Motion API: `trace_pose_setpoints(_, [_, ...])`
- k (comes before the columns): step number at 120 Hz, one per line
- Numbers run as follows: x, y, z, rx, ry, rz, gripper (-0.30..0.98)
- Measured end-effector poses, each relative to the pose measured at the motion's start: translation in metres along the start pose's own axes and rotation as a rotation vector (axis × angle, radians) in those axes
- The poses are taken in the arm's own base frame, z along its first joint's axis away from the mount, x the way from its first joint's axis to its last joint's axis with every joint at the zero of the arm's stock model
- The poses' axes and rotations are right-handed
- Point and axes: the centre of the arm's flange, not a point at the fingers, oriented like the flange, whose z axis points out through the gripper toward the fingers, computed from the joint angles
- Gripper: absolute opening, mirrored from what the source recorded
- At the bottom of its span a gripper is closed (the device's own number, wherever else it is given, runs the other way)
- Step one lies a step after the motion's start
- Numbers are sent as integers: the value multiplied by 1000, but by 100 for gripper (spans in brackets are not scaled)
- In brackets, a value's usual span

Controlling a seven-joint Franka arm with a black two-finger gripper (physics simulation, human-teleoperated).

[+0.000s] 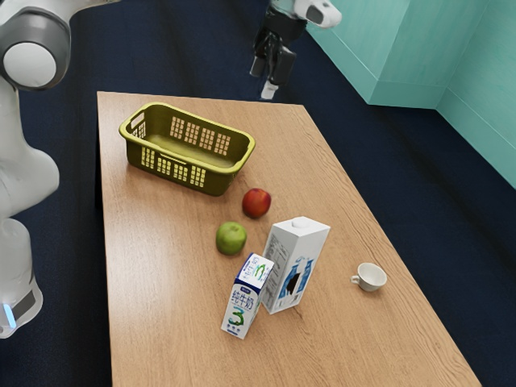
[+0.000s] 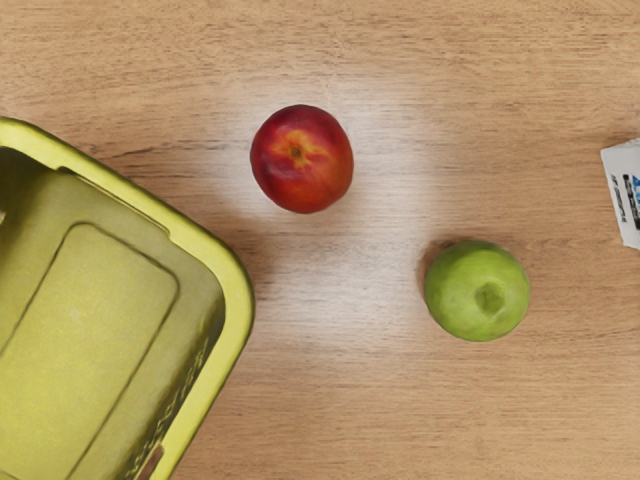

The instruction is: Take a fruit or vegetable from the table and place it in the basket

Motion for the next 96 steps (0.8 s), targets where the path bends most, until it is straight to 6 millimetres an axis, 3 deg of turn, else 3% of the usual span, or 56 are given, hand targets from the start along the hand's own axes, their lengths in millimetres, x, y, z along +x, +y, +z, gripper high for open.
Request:
trace_pose_setpoints(20, [19,-10,-17,12,189,1,67])
trace_pose_setpoints(49, [27,-33,-29,27,295,-21,67])
trace_pose_setpoints(57, [2,-39,-81,54,404,-35,67])
trace_pose_setpoints(62, [-5,-45,-91,72,415,-52,67])
trace_pose_setpoints(66, [7,-54,-75,88,371,-82,67])
trace_pose_setpoints(76, [81,-64,34,91,145,-151,67])
trace_pose_setpoints(80, [98,-69,64,79,91,-168,67])
trace_pose_setpoints(87, [112,-66,90,50,51,-166,67])
trace_pose_setpoints(96, [129,-45,114,15,21,-129,67])
